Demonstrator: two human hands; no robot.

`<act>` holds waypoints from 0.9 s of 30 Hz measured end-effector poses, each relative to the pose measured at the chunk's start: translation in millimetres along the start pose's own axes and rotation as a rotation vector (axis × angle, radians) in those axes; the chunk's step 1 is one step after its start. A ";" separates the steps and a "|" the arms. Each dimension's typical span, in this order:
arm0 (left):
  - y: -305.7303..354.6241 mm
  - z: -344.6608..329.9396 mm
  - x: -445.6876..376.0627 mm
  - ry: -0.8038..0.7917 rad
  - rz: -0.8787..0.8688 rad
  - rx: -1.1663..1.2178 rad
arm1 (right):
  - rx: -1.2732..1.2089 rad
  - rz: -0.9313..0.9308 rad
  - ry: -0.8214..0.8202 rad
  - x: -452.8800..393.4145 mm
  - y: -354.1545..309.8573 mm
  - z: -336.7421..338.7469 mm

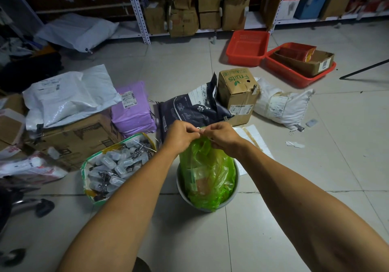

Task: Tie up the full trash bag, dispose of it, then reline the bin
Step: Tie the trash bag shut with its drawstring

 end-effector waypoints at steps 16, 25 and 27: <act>-12.4 9.2 -2.3 0.073 0.020 -0.015 | 0.271 0.207 -0.010 2.6 0.8 7.5; -16.0 6.0 2.1 0.139 0.067 0.015 | 0.547 0.251 0.029 5.2 0.2 17.5; -17.6 7.8 1.9 0.179 0.074 0.002 | 0.577 0.242 0.034 5.0 0.9 18.5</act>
Point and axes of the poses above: each hand's wrist, its own x-axis away from the middle knuckle, its own z-axis out of the back of the hand, y = z × x, the point moved 5 cm from there along -x, towards the middle knuckle, and after that the axes turned 15 degrees about z, right-handed, at the moved point
